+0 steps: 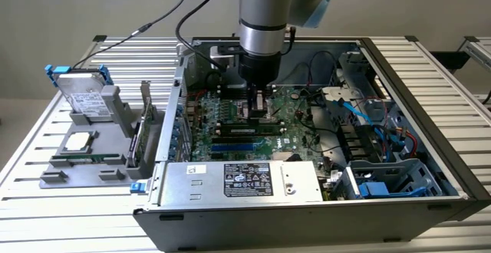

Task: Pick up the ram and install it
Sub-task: 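Press down the ram until it locks into place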

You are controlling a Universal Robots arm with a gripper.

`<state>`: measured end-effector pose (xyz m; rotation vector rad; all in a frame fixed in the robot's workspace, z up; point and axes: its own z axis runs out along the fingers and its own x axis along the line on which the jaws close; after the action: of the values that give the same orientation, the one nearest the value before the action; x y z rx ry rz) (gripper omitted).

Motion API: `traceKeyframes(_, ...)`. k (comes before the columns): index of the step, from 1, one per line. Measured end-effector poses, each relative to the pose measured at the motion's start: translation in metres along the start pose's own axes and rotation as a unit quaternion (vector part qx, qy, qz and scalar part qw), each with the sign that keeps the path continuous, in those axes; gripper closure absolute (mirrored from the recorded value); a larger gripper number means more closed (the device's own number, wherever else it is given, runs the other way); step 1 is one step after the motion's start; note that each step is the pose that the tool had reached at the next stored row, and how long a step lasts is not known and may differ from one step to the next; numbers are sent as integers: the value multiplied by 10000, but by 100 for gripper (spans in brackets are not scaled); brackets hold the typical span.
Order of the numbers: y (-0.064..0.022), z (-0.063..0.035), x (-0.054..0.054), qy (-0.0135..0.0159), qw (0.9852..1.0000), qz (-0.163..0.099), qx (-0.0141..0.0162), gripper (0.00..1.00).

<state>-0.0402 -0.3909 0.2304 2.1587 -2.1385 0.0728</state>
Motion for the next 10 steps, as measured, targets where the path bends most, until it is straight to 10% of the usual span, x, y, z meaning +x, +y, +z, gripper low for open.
traceKeyframes(10,29,31,-6,8,10000,17,-2,90)
